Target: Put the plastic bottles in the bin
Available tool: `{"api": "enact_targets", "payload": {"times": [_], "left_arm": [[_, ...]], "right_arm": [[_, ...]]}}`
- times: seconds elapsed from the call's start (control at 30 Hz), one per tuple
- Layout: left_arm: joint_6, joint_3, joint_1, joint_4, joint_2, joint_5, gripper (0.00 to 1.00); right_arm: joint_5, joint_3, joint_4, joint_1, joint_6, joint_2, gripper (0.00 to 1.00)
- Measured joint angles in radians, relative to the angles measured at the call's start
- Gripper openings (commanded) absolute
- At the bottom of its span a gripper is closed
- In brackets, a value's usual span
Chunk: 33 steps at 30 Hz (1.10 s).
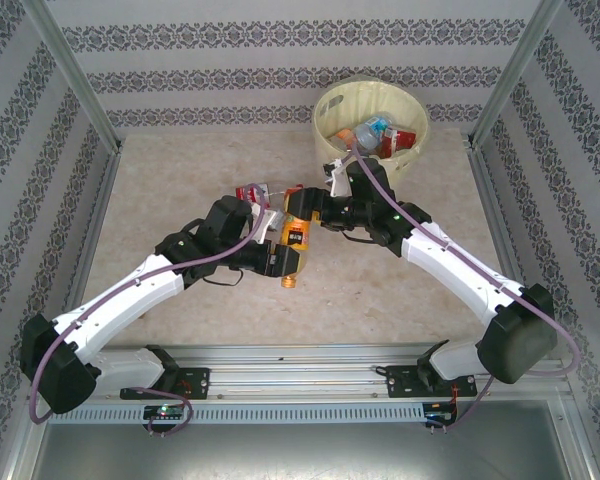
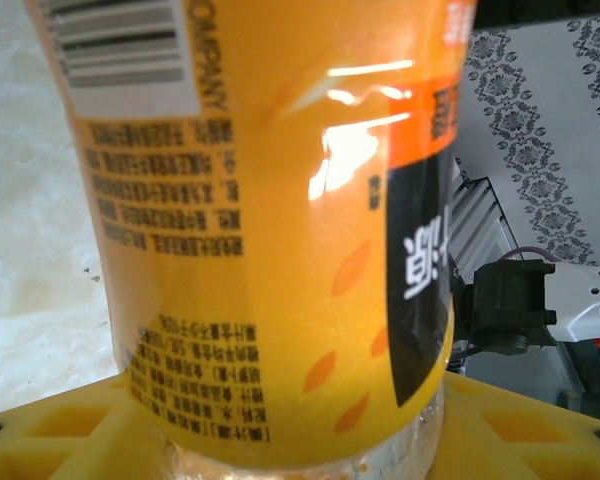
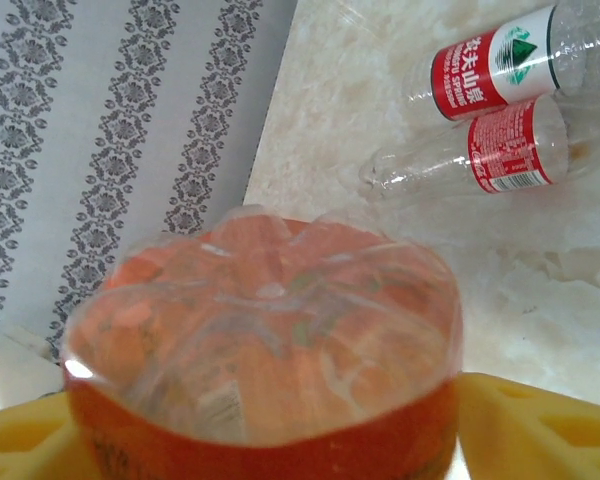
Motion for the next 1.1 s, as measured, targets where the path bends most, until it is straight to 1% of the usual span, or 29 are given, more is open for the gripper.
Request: {"api": "enact_targets", "payload": {"times": [0.03,0.13,0.2,0.23,0.3,0.37,0.43,0.47,0.57,0.7,0.9,1.1], "left_arm": [[0.000,0.000,-0.002,0.002,0.000,-0.003,0.61],[0.000,0.002,-0.007,0.005,0.000,-0.012,0.63],[0.000,0.005,-0.008,0.006,0.000,-0.015,0.64],[0.000,0.010,-0.009,0.006,0.000,-0.017,0.66],[0.003,0.024,-0.011,0.002,0.002,-0.019,0.77],[0.010,0.039,-0.016,0.004,0.002,-0.025,0.89],[0.010,0.050,-0.016,0.013,0.002,-0.037,0.98],[0.007,0.052,-0.016,0.021,0.002,-0.042,1.00],[0.001,0.052,-0.016,0.036,0.002,-0.050,1.00],[0.000,0.089,-0.016,0.044,0.007,-0.052,1.00],[0.000,0.173,-0.014,0.083,0.010,-0.056,1.00],[0.007,0.203,0.001,0.122,0.012,-0.064,1.00]], "right_arm": [[0.000,0.001,0.000,0.000,0.000,0.000,0.64],[0.002,0.003,0.000,0.000,-0.003,-0.002,0.57],[0.004,0.003,-0.002,0.000,-0.004,-0.008,0.55],[0.008,0.003,-0.003,0.000,-0.005,-0.012,0.54],[0.016,0.003,-0.003,-0.001,-0.007,-0.024,0.53],[0.023,0.004,-0.015,-0.001,-0.011,-0.043,0.53],[0.023,0.008,-0.037,-0.003,-0.019,-0.063,0.54],[0.023,0.013,-0.052,-0.006,-0.024,-0.070,0.53],[0.031,0.044,-0.097,-0.023,-0.039,-0.084,0.53],[0.084,0.140,-0.210,-0.055,-0.096,-0.094,0.53],[0.210,0.386,-0.412,-0.118,-0.227,-0.106,0.54],[0.345,0.618,-0.533,-0.196,-0.343,-0.098,0.54]]}}
